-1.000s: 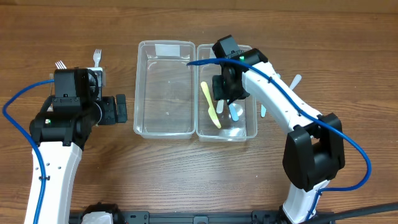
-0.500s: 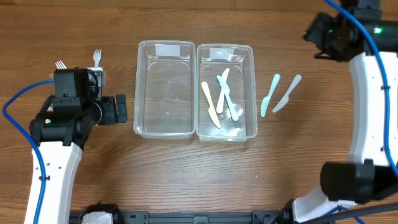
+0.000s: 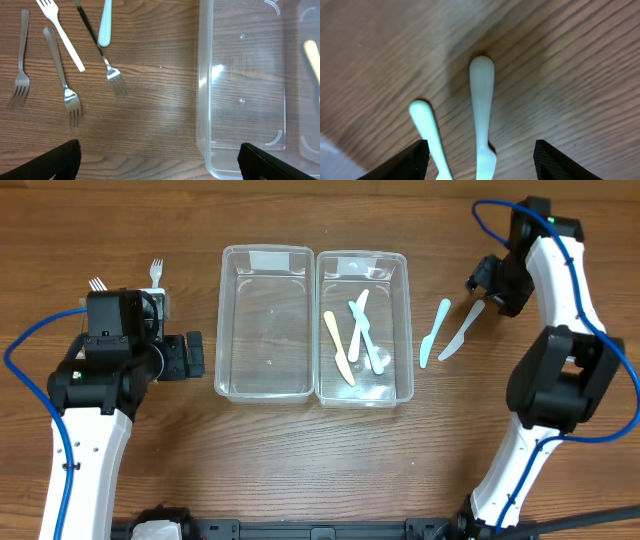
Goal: Pack container
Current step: 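Move the right gripper to the light blue knife and grasp it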
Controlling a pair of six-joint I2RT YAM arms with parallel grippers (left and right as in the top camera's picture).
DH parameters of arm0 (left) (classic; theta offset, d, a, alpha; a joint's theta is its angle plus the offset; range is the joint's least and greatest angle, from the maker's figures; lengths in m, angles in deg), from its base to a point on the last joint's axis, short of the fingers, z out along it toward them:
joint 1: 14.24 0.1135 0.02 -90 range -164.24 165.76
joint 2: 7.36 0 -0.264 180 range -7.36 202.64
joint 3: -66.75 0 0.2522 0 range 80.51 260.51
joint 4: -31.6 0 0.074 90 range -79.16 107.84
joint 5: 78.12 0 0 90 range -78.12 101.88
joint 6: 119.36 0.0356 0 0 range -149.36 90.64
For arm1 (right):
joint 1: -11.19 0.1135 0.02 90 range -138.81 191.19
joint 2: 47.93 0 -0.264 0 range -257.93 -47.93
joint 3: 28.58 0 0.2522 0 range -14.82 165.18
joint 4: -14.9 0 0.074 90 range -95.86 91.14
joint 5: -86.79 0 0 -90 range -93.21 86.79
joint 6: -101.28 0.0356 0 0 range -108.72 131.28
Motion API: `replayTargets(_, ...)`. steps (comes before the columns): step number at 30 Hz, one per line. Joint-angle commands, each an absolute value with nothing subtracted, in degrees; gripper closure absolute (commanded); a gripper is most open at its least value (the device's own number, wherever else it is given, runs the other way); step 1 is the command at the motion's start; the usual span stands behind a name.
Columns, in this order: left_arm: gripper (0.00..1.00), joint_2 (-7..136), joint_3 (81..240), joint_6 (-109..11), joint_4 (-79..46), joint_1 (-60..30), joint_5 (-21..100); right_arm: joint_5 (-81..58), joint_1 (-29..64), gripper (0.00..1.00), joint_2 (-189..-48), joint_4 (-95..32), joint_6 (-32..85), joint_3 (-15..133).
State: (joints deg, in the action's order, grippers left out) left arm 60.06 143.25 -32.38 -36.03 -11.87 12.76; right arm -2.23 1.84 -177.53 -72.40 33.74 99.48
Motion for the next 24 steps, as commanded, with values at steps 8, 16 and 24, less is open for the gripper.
replayTargets(8, 0.0, 60.04, 144.54, -32.36, -35.92, -11.63, 13.42, -4.84, 1.8, 0.31, -182.8, -72.0, 34.0, 97.95)
replayTargets(16, 0.0, 60.04, 144.54, -32.36, -35.94, -11.63, 13.42, -4.81, 1.8, 0.31, -182.8, -69.38, 34.0, 91.66)
replayTargets(24, 0.0, 60.04, 144.54, -32.36, -35.92, -11.63, 13.42, -4.84, 1.8, 0.46, -182.8, -68.16, 33.98, 88.36)
